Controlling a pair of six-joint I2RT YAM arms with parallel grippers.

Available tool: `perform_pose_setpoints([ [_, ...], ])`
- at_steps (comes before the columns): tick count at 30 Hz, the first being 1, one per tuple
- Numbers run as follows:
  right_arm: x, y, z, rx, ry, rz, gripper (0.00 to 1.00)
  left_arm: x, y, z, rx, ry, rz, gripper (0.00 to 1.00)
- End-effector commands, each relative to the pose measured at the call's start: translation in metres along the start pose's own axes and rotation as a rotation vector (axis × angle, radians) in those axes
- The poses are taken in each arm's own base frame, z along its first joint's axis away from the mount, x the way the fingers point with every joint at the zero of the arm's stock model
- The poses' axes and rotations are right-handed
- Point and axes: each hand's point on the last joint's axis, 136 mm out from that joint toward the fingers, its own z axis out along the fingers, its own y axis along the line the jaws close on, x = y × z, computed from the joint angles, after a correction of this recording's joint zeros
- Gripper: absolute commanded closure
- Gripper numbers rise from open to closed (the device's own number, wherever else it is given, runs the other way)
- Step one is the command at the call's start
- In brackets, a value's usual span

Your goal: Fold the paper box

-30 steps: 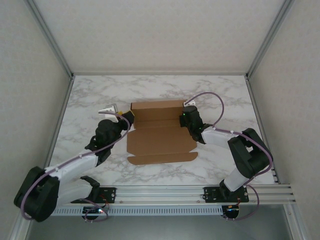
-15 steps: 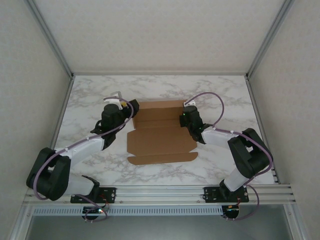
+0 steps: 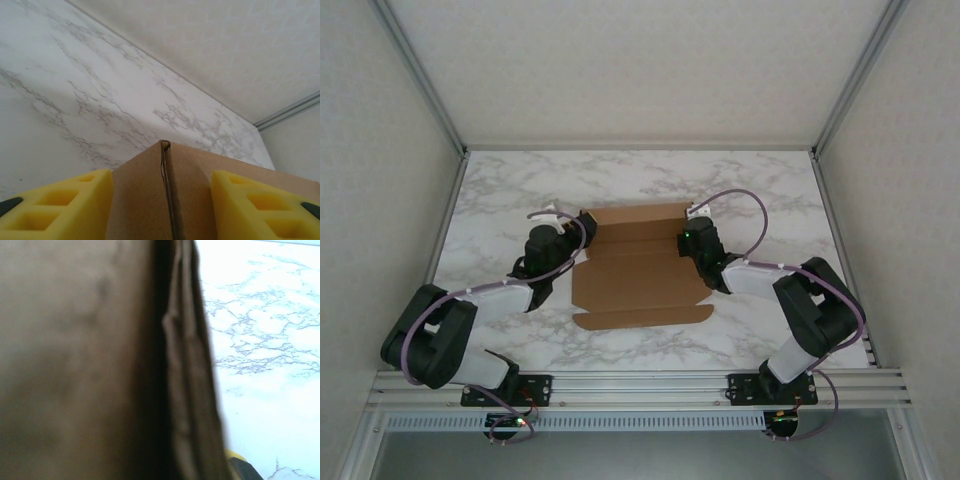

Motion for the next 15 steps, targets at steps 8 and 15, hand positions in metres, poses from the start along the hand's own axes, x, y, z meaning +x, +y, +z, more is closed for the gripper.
perform_pose_setpoints([
  [8,0.023,-0.016,-0.004,0.095,0.064,-0.009,1.00,-0.006,0.033,-0.032,-0.155,-0.041,0.091,0.31],
  [15,0.018,-0.018,-0.003,0.109,0.056,-0.002,1.00,-0.020,0.032,-0.064,-0.145,-0.121,0.136,0.32],
])
